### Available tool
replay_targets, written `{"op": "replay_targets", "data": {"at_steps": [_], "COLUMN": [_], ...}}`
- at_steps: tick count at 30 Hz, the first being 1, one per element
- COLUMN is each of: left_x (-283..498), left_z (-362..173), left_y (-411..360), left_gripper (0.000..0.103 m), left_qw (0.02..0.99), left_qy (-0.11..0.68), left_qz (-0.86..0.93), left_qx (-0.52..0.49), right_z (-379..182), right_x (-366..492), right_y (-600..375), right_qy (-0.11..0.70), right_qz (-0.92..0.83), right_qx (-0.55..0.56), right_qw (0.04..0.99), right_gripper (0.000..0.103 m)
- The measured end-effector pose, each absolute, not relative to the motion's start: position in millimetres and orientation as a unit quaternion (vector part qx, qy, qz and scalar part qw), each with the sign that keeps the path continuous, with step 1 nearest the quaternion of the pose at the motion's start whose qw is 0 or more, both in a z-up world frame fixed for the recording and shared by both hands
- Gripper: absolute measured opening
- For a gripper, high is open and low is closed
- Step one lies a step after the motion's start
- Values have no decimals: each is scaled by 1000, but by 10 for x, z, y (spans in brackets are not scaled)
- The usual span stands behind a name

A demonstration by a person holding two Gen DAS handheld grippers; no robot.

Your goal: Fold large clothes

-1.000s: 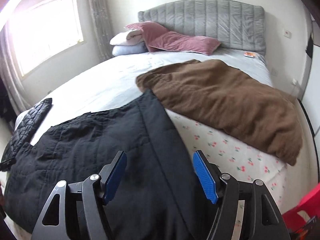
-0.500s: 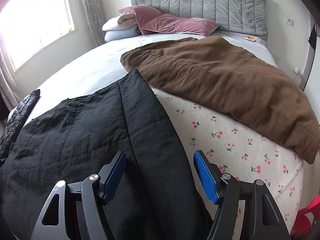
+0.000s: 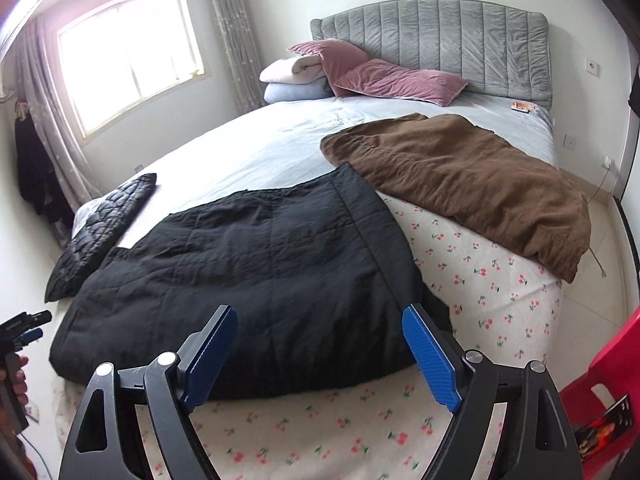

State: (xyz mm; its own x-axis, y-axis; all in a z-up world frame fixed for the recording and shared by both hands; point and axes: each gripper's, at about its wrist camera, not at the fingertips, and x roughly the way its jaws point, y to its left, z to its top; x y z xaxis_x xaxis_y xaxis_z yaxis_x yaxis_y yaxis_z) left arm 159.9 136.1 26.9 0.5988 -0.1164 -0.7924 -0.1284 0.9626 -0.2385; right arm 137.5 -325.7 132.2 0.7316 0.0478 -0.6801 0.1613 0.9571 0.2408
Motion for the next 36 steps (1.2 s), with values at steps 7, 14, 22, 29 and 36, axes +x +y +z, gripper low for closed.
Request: {"op": "replay_targets", "data": {"at_steps": [7, 14, 22, 29, 36], "left_x": [807, 363, 163, 101, 69], "left_z": [321, 137, 170, 209, 193], "left_y": [900, 548, 156, -46, -147], "left_gripper": [101, 102, 102, 102, 102], "left_qw": [883, 870, 874, 878, 876], "left_qy": [453, 485, 484, 477, 480], "left_qz": [-11, -7, -15, -23, -26], "left_qx": [-125, -92, -40, -19, -16], "right_z": [1295, 1058, 931, 989, 1033], "right_x": [824, 468, 383, 358, 326], "right_y": [-2807, -2470, -2139, -2051, -2035], "right_qy": [391, 428, 442, 437, 433], "right_qz": [-12, -21, -15, -11, -7], "right_qx": [146, 116, 77, 64, 62], "right_qw": [909, 896, 893, 897, 899], "right_gripper": [91, 92, 92, 92, 92]}}
